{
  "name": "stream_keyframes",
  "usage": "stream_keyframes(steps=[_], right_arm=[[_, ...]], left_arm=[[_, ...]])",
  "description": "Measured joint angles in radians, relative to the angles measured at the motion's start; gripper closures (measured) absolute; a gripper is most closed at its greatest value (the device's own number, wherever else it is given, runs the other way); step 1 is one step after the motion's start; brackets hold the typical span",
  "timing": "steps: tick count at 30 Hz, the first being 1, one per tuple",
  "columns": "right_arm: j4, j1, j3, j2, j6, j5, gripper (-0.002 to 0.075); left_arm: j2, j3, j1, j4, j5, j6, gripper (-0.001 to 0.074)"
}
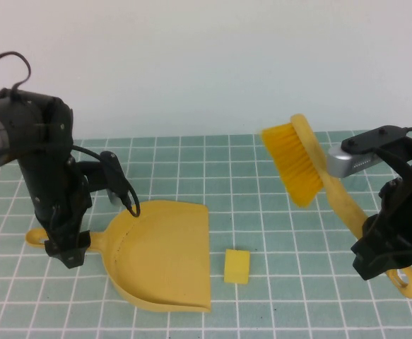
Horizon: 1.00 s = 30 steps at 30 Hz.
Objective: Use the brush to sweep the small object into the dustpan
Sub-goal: Pick up the dustpan from the table, then sweep the small ball
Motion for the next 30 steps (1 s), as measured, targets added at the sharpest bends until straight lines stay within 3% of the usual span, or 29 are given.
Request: stream_keyframes(steps=[6, 8, 10, 11, 21, 30], right_arm=[[-0.007, 0.000, 0.000, 0.000, 0.021, -0.008, 0.0559], [-0.009, 0.000, 0.000, 0.000, 0.027, -0.010, 0.0559], [-0.013, 0.000, 0.000, 0.000, 0.037, -0.014, 0.0559], [-0.018, 0.000, 0.000, 0.000, 0.044, -0.017, 0.0559], [-0.143, 0.000, 0.000, 0.000, 0.167, -0.049, 0.0559], [-0.222, 0.007, 0.067, 0.053, 0.270, 0.028, 0.0559]], left_arm=[[0.030, 0.000, -0.019, 0.023, -0.004, 0.016, 0.0405], [0.030, 0.000, -0.032, 0.049, -0.005, 0.016, 0.0516], [0.030, 0.000, -0.045, 0.075, 0.004, 0.016, 0.0694], [0.030, 0.000, -0.054, 0.079, 0.004, 0.021, 0.0731], [0.028, 0.000, -0.198, 0.223, 0.074, -0.011, 0.0735], [0.028, 0.000, -0.269, 0.213, 0.094, -0.030, 0.0735]])
